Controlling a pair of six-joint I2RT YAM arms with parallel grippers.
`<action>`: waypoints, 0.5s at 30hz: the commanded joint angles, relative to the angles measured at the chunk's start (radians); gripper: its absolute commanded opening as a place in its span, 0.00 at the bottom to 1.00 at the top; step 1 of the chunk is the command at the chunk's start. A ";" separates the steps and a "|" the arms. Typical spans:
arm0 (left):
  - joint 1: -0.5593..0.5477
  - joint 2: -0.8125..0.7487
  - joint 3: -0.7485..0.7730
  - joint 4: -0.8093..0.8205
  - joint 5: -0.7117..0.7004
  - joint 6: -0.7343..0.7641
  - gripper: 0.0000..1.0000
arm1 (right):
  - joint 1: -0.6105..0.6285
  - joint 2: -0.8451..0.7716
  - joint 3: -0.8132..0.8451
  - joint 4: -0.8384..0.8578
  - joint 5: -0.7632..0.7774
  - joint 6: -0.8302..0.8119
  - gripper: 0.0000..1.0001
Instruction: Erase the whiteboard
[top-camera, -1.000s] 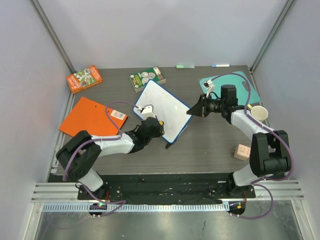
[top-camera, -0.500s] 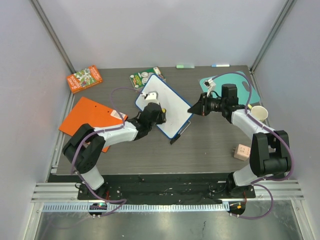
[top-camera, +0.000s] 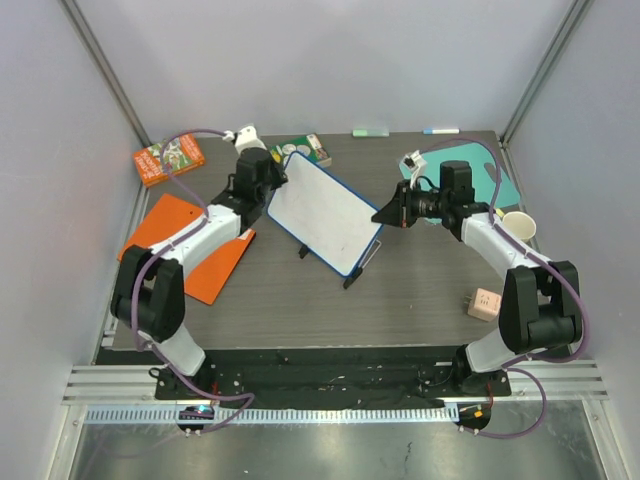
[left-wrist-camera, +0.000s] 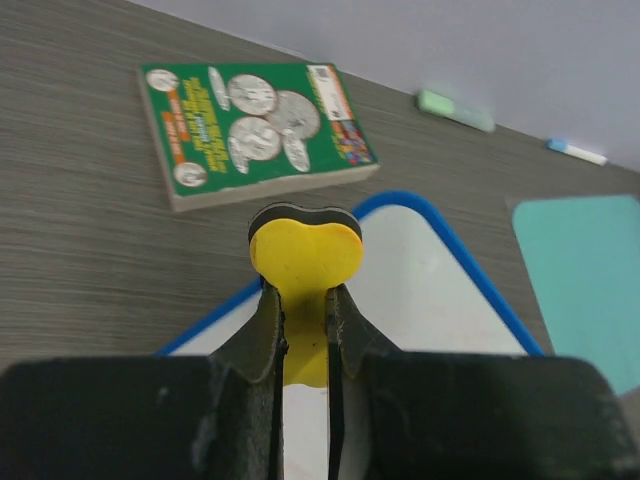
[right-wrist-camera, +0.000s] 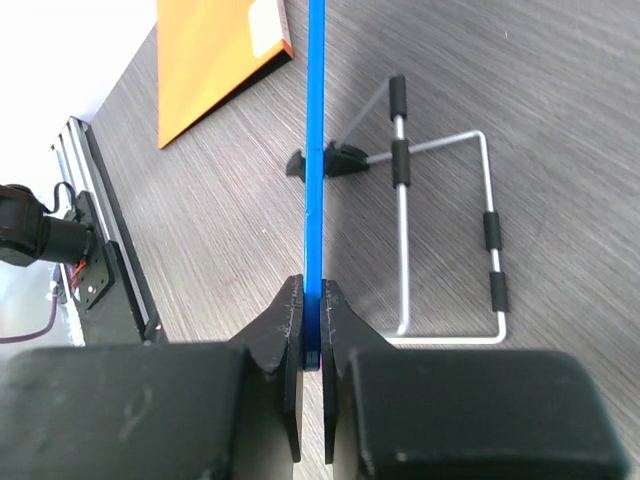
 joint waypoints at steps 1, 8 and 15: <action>0.033 -0.105 -0.063 -0.091 -0.007 0.007 0.00 | 0.006 -0.021 0.109 -0.021 -0.016 -0.020 0.01; 0.024 -0.303 -0.397 -0.087 0.025 -0.135 0.00 | 0.006 -0.004 0.230 -0.101 0.023 0.017 0.01; -0.005 -0.359 -0.614 -0.099 0.045 -0.227 0.00 | 0.006 -0.062 0.248 -0.219 0.124 0.007 0.01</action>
